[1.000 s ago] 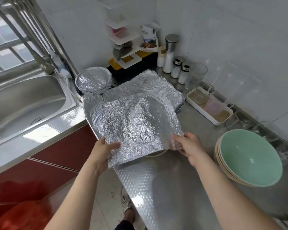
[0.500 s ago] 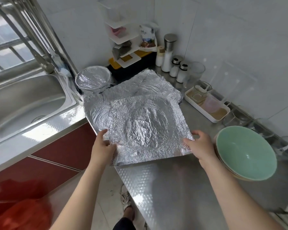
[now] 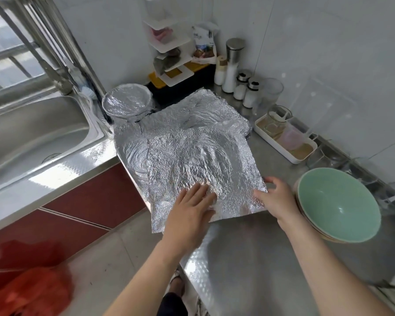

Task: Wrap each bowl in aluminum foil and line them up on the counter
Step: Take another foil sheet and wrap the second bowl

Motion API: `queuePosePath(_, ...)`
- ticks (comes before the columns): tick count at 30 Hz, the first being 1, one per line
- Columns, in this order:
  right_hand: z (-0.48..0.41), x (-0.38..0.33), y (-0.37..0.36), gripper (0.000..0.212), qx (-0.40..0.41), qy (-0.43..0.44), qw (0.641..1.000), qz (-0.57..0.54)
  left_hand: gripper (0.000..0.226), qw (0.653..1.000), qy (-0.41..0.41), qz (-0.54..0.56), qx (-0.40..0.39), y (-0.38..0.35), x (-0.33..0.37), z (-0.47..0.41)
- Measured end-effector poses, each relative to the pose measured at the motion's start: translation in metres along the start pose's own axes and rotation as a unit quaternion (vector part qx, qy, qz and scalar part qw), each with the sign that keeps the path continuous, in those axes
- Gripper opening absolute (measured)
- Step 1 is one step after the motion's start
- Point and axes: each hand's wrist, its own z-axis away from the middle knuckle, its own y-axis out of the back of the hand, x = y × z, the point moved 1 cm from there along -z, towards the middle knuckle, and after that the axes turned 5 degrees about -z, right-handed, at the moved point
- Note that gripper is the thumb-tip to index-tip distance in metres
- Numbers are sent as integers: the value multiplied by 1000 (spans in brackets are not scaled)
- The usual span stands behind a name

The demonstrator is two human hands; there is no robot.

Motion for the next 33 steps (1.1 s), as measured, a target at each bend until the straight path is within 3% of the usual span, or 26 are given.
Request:
queuePosePath(5,-8,-8,-4,23,34,23,998,55,41,999,-9,1,37,0,0,-1)
queuePosePath(11,-22,-24,-6,22,63,51,983,163,20,993,-30,-28,109,1,-2,-5)
queuePosePath(14,-27,-31,-8,17,47,-6,997,61,22,993,-26,-28,111,-3,-5,-4)
queuePosePath(17,-29,-38,-10,26,9,-83,994,-75,40,997,-25,-36,63,-7,-3,-5)
queuePosePath(21,-32,-43,-16,38,-2,-95,989,-117,51,997,-1,-78,-4,-5,3,-12)
queuePosePath(25,-35,-39,-17,39,6,-112,980,-163,50,994,3,-110,-16,-12,2,-13)
queuePosePath(33,-34,-21,-17,38,20,-201,930,-306,50,994,9,-107,-28,-11,-2,-11)
